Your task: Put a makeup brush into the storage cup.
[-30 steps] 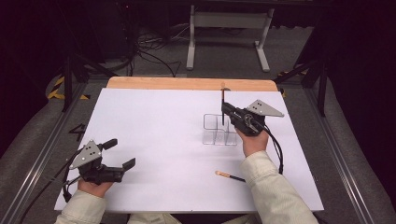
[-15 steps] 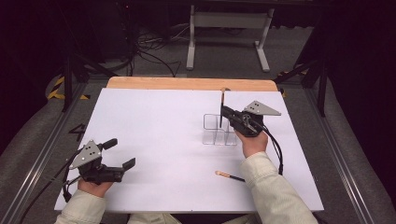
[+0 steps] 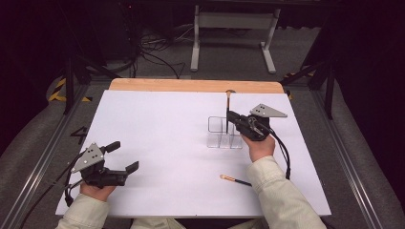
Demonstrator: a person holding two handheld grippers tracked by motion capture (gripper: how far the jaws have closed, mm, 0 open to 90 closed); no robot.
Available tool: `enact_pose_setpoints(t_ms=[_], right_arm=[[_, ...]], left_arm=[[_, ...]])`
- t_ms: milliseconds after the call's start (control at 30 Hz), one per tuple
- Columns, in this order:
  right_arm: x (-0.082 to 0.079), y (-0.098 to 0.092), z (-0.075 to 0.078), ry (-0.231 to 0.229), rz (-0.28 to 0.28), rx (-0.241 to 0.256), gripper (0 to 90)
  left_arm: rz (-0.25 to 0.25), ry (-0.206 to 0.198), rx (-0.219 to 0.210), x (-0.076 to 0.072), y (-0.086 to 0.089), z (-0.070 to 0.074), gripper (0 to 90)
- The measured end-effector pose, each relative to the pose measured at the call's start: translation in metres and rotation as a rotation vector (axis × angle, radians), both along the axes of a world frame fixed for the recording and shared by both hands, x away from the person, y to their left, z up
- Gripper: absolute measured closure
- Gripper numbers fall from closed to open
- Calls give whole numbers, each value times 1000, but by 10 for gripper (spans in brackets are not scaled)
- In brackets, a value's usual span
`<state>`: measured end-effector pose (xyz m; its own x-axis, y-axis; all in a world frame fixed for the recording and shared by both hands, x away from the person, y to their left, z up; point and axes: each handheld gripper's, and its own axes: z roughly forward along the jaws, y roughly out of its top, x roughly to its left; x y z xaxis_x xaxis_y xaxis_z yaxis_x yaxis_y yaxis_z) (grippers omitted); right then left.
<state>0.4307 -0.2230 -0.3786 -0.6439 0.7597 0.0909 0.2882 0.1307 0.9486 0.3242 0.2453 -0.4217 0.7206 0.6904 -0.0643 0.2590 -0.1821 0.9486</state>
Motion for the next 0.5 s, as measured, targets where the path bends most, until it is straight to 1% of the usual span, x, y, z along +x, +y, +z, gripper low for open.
enact_pose_setpoints(t_ms=[500], right_arm=[[0,-2,-1,21,-2,-17,827]], left_arm=[[-4,4,-2,1,-1,0,17]])
